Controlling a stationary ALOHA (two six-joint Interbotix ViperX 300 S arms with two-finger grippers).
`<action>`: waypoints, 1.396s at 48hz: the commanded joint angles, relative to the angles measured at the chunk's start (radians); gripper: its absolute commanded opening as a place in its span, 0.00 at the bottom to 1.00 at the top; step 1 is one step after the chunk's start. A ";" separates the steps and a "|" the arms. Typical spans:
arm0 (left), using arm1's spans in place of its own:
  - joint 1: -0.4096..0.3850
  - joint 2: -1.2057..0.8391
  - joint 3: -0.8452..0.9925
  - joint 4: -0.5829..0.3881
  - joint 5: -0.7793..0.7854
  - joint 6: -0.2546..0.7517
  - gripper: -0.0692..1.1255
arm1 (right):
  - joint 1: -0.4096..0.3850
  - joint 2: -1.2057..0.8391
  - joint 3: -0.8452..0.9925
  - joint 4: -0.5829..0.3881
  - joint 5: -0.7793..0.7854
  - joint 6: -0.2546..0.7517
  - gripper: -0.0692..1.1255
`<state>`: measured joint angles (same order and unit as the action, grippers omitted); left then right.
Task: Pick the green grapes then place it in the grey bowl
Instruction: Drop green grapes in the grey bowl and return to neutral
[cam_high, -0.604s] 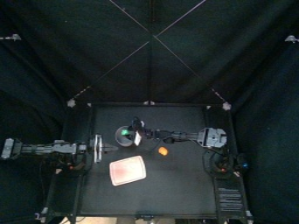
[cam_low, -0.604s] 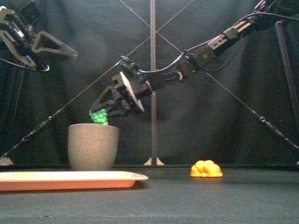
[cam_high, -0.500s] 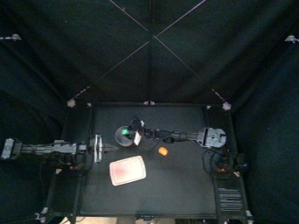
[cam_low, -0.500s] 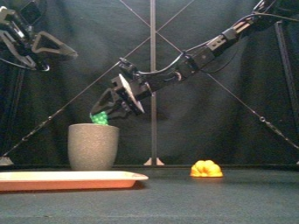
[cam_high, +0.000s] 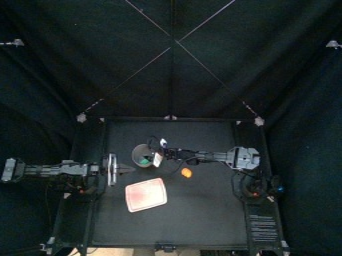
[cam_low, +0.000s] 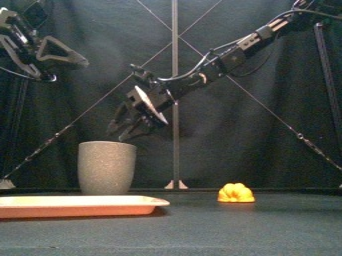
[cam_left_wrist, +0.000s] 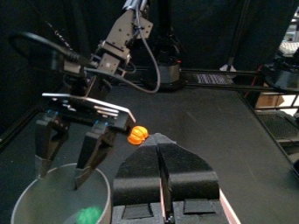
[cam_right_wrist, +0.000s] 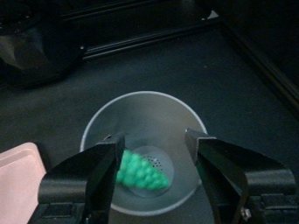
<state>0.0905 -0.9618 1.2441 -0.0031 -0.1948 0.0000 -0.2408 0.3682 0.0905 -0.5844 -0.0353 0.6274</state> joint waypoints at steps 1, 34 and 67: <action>0.002 0.006 -0.014 0.000 -0.005 -0.002 0.17 | 0.015 -0.115 0.018 -0.028 0.011 0.002 0.82; 0.008 0.006 -0.009 0.000 -0.005 -0.003 0.17 | 0.103 -0.584 0.549 -0.089 -0.216 0.006 0.82; 0.009 0.005 -0.011 0.000 -0.008 0.000 0.17 | 0.095 -0.796 0.798 -0.058 -0.454 0.002 0.82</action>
